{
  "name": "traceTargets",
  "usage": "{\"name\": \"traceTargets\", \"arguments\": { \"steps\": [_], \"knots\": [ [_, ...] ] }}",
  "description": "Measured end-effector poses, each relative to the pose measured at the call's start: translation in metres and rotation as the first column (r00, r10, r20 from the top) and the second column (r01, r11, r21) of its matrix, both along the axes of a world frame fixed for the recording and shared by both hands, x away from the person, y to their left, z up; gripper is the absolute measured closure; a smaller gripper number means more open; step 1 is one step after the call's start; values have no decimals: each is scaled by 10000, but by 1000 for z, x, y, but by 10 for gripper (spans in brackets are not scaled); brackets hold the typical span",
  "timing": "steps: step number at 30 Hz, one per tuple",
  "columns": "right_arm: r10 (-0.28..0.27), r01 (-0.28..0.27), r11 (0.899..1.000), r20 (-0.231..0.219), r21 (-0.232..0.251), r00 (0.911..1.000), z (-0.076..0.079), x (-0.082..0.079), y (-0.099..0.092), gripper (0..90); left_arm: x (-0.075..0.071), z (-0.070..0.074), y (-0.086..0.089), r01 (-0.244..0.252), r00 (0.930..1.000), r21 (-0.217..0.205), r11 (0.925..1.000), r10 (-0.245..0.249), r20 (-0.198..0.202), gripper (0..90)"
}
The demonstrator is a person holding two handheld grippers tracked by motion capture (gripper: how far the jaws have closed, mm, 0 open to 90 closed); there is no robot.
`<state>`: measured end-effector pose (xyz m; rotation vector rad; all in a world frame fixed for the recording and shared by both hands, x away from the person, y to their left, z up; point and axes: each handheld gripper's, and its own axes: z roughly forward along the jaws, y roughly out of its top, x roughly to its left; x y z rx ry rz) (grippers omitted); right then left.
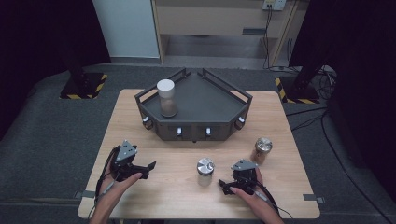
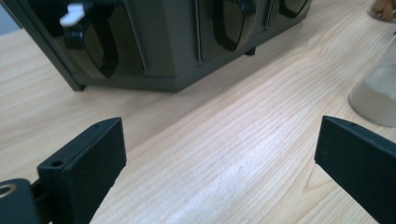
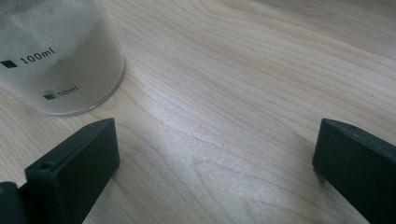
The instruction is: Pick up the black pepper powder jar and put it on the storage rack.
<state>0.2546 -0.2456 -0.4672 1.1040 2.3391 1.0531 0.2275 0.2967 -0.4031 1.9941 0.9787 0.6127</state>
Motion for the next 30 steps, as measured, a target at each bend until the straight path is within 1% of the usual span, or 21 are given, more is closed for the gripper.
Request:
{"name": "traceTargets", "arguments": {
  "steps": [4, 7, 11, 16, 21, 23, 26, 28, 30],
  "knots": [
    [-1, 1, 10000, 2, -2, 10000, 0, 0, 0, 5, -3, -8, 1, -45, 9998, -45, 10000, 45, -184, 8],
    [-2, 2, 10000, 1, -1, 10000, 0, 0, 0, 5, -5, -12, 0, -32, 9996, 91, 10000, 35, -296, 8],
    [-3, 3, 10000, -2, 0, 10000, 0, 0, 0, 5, -7, -17, 1, -105, 9990, 118, 9999, 110, -432, 8],
    [-2, 2, 10000, 1, 0, 10000, 0, 0, 0, 5, -8, -24, 0, -108, 9977, 291, 9995, 127, -667, 9],
    [-1, 1, 10000, 0, -1, 10000, 0, 0, 0, 5, -9, -29, 1, -258, 9960, 315, 9992, 284, -851, 8],
    [-2, 2, 10000, 2, -3, 10000, 0, 0, 0, 5, -11, -31, 1, -358, 9949, 324, 9988, 387, -934, 8],
    [-3, 3, 10000, 3, -3, 10000, 0, 0, 0, 5, -12, -33, 1, -447, 9929, 456, 9980, 494, -1083, 9],
    [-4, 4, 10000, 0, -2, 10000, 0, 0, 0, 5, -11, -36, 1, -597, 9893, 439, 9973, 649, -1306, 9],
    [-3, 3, 10000, 2, -4, 10000, 0, 0, 0, 5, -11, -39, -1, -703, 9873, 524, 9961, 770, -1392, 10]
  ]
}}
